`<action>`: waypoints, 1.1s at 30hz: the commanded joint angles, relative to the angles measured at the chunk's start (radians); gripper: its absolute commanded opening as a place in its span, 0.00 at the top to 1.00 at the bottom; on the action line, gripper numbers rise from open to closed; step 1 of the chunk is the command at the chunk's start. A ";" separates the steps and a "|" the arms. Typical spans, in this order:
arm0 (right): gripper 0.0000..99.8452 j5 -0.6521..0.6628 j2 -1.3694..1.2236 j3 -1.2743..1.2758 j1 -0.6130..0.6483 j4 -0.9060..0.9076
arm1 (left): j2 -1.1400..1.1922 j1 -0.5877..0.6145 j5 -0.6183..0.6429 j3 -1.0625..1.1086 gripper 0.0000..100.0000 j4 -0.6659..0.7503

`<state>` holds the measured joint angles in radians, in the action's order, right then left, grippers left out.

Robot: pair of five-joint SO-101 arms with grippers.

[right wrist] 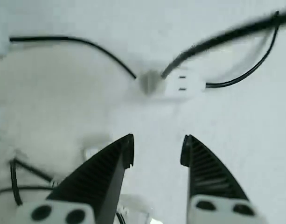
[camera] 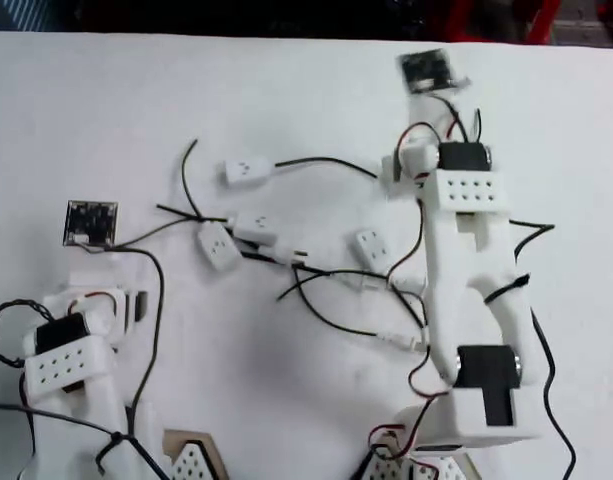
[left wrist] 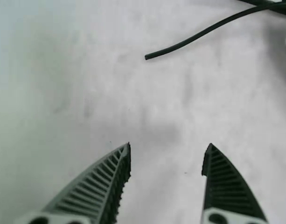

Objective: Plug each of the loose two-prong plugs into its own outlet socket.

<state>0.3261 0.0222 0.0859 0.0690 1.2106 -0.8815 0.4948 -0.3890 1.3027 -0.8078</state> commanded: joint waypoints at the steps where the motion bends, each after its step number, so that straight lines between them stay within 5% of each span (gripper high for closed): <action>1: 0.84 0.147 0.079 0.005 0.031 0.154 | -0.024 -0.001 0.012 -0.003 0.75 0.020; 15: 0.83 0.723 0.077 0.264 -0.059 0.225 | -0.024 -0.001 0.012 -0.003 0.75 0.020; 33: 0.84 0.833 -0.079 0.416 -0.085 -0.045 | -0.021 -0.001 0.012 -0.002 0.75 0.018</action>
<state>1.1500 -0.0330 0.5109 -0.0061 1.1999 -0.8815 0.4948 -0.3890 1.3027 -0.8078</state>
